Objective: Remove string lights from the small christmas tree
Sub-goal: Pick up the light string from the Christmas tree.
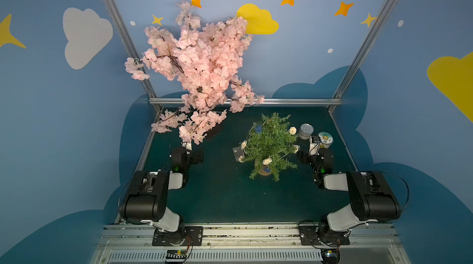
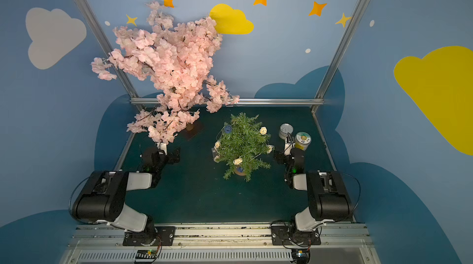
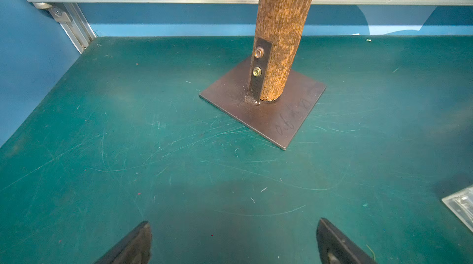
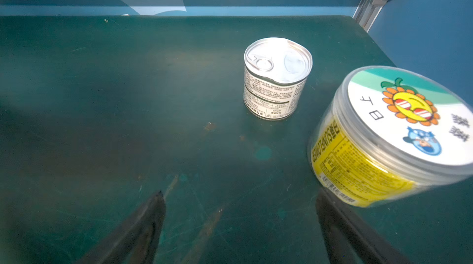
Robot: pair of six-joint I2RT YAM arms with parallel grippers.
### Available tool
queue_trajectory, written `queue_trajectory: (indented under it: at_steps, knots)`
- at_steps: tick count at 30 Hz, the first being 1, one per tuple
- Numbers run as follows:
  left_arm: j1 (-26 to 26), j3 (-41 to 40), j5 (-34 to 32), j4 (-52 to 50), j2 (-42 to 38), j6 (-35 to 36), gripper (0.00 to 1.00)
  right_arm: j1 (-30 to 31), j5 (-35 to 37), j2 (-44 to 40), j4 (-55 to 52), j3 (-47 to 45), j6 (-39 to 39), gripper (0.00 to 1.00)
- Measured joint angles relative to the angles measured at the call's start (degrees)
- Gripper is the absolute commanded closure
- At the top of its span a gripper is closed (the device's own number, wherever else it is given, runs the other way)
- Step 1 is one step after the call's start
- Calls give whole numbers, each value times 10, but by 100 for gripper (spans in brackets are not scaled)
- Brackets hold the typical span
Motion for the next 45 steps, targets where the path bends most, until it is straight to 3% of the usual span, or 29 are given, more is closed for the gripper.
queue_trajectory:
  at_steps: [30, 34, 39, 41, 45]
  knots:
    - [3, 0, -6, -5, -4, -2, 0, -4, 2, -1, -5, 2, 4, 5]
    - [-14, 18, -46, -106, -79, -12, 0, -3, 36, -47, -183, 83, 29, 5]
    - [-47, 178, -86, -353, -195, -104, 0, 12, 61, -106, -430, 296, 68, 6]
    - [-63, 230, -85, -422, -216, -129, 0, 38, 68, -132, -502, 343, 75, 6]
    - [-145, 297, -65, -565, -231, -149, 0, 110, 85, -171, -660, 400, 82, 8]
